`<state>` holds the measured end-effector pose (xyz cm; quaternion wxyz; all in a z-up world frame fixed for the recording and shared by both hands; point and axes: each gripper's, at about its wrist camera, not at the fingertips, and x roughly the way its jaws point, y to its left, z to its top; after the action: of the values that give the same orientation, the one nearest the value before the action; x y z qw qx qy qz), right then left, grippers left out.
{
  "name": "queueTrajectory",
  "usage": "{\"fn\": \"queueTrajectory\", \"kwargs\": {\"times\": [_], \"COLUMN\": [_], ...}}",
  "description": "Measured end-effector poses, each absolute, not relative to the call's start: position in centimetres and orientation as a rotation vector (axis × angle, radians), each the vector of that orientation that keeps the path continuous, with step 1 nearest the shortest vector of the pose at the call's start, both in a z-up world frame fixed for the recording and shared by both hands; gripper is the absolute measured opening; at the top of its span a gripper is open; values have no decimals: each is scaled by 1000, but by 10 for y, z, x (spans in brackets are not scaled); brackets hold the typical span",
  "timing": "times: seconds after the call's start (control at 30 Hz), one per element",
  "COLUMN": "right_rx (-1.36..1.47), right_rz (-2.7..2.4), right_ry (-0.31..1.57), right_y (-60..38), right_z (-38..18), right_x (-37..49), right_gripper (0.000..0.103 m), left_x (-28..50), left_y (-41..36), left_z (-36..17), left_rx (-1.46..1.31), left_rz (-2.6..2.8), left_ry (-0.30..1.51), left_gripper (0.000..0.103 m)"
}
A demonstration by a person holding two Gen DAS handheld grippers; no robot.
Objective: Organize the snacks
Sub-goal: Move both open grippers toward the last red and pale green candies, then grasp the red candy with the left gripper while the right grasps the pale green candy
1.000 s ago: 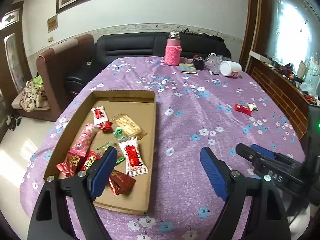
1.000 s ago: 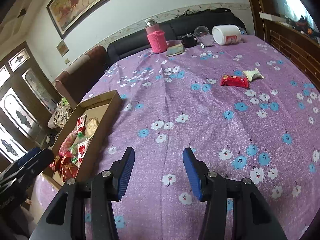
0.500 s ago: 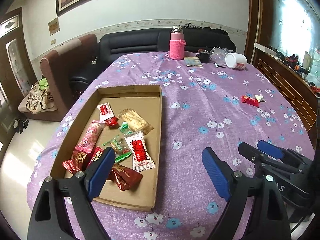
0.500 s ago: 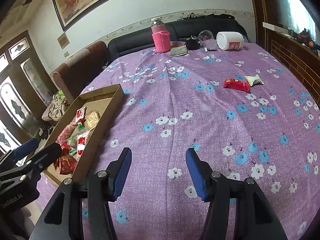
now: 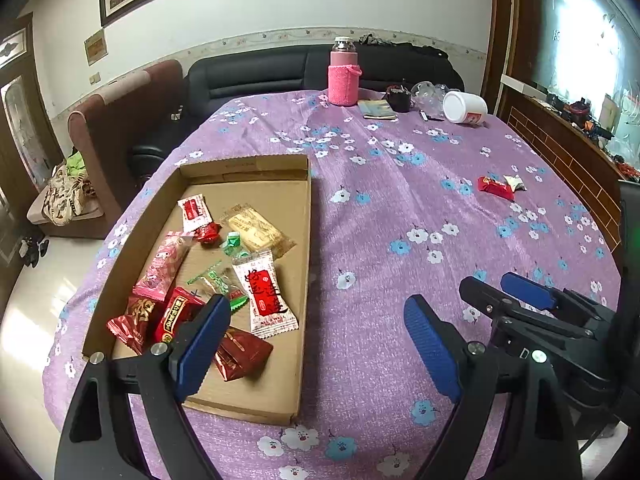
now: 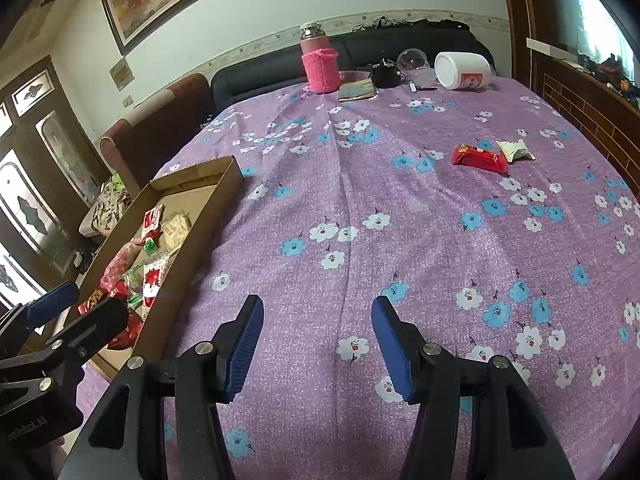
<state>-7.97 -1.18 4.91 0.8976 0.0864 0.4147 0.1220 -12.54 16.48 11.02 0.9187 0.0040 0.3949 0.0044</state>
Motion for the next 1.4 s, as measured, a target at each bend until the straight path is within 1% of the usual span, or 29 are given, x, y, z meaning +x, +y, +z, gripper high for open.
{"fn": "queueTrajectory", "kwargs": {"times": [0.43, 1.03, 1.27, 1.33, 1.4], "right_rx": [243, 370, 396, 373, 371], "right_rz": [201, 45, 14, -6, 6], "right_ry": [846, 812, 711, 717, 765], "right_y": [-53, -159, -207, -219, -224], "right_z": [47, 56, 87, 88, 79], "right_x": [-79, -54, 0, 29, 60], "right_gripper": [60, 60, 60, 60, 60], "left_x": [-121, -97, -87, -85, -83], "left_y": [139, 98, 95, 96, 98], "left_z": [104, 78, 75, 76, 76], "left_rx": [61, 125, 53, 37, 17], "left_rz": [-18, -88, -168, -182, -197], "left_ry": [843, 930, 943, 940, 941], "left_gripper": [88, 88, 88, 88, 88]}}
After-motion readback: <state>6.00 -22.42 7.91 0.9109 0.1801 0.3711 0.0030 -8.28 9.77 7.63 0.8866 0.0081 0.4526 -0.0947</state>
